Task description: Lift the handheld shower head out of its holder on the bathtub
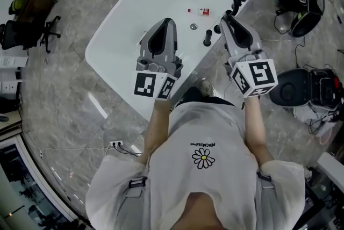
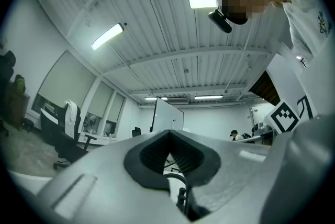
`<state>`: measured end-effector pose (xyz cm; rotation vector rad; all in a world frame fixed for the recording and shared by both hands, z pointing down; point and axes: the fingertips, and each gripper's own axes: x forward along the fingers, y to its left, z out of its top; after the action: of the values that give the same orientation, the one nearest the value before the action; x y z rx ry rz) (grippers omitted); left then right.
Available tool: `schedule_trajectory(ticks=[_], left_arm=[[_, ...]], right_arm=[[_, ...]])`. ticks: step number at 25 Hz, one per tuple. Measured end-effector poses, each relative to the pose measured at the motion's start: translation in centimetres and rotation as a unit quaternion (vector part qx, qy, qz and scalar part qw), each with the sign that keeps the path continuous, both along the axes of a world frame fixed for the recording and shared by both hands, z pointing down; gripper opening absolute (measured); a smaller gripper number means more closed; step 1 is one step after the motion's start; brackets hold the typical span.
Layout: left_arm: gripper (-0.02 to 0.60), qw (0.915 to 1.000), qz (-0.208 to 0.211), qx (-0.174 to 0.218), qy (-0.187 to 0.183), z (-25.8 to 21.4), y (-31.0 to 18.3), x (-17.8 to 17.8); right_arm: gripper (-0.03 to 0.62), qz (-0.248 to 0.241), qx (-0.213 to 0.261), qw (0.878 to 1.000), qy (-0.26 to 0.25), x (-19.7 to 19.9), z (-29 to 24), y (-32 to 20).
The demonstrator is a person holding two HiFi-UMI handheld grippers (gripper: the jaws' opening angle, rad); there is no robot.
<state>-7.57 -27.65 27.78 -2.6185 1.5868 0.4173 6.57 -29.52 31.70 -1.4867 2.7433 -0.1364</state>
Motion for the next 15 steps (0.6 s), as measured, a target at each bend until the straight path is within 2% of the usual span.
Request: schedule_trajectory(ticks=[9,15], left_arm=[[0.0,0.9991,-0.013,-0.04,-0.01,3.1,-4.0,0.0],[0.0,0.9981,-0.004,-0.055,-0.027,4.8,-6.0,1.1]], right_arm=[[0.08,-0.009,-0.023,1.0,0.001,-0.2,2.2,-3.3],[0.083,-0.018,-0.039,0.999,0.003,-0.2,4.5,-5.0]])
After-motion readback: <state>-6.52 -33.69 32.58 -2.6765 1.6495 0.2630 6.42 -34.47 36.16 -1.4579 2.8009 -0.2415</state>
